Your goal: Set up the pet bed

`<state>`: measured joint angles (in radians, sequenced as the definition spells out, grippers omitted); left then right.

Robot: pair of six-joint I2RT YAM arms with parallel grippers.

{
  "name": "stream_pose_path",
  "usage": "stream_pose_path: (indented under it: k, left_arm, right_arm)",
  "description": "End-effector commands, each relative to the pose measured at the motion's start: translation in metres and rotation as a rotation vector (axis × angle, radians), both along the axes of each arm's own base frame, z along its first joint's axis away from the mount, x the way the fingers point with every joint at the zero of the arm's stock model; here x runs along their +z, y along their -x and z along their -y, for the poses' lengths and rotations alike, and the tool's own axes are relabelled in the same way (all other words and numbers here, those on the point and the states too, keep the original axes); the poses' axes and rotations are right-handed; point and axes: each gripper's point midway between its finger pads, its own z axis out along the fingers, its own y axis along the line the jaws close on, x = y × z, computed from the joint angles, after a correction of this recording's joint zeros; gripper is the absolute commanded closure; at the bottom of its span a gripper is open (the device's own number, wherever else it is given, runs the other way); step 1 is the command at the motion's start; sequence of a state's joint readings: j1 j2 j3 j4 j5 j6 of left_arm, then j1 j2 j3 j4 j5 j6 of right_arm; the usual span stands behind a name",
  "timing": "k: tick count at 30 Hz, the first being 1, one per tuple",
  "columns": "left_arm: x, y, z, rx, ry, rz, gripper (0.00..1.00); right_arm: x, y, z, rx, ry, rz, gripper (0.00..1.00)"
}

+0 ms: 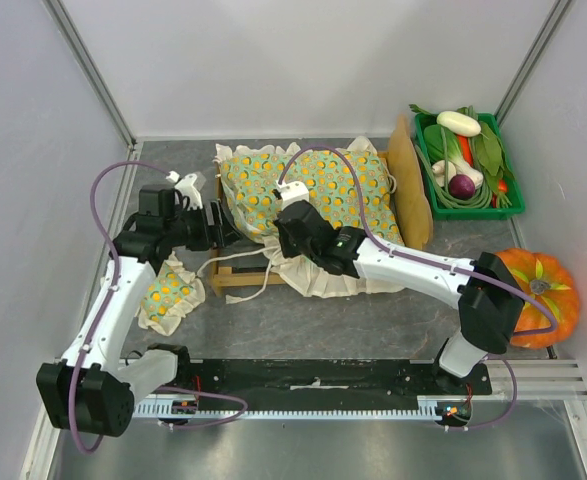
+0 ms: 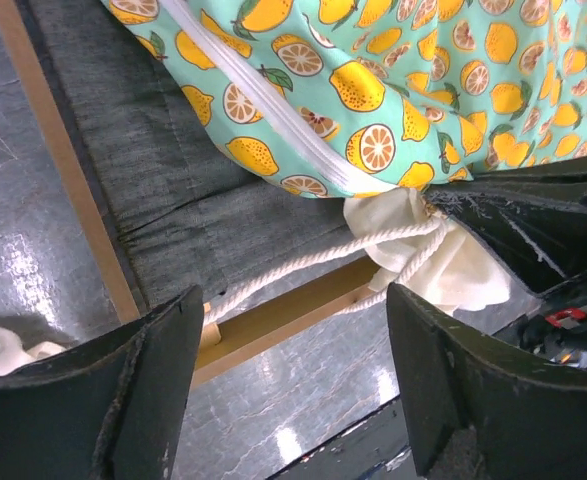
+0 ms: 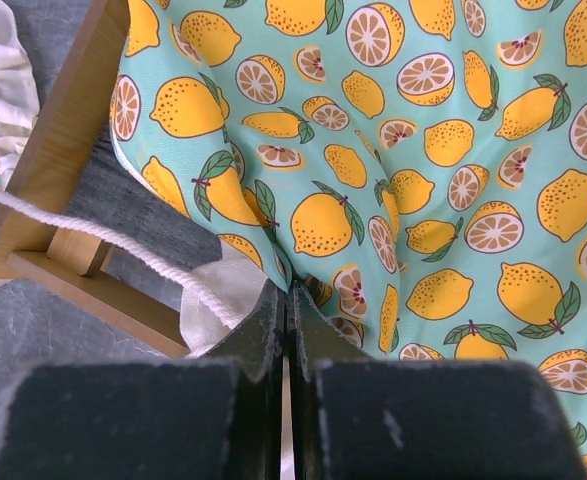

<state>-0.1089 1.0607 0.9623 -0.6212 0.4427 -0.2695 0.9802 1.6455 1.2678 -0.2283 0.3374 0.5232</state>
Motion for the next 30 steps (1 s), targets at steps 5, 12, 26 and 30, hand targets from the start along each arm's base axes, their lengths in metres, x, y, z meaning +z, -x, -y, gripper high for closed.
stream_pose_path:
  k: [5,12,26,30]
  left_arm:
    - [-0.008,0.002,0.011,-0.153,-0.101,0.037,0.24]
    - [-0.034,0.007,0.013,-0.241,-0.214,-0.018,0.23]
    - [-0.071,0.002,0.017,-0.287,-0.414,-0.056,0.33]
    - [-0.075,0.0,0.012,-0.264,-0.443,-0.065,0.65]
  right_arm:
    - [0.003,-0.006,0.004,0.004,-0.011,-0.005,1.0]
    - [0.006,-0.01,0.006,0.012,-0.026,-0.009,0.99]
    - [0.007,-0.011,0.001,0.035,-0.053,-0.024,0.96]
    - [0.007,-0.012,0.002,0.035,-0.06,-0.029,0.96]
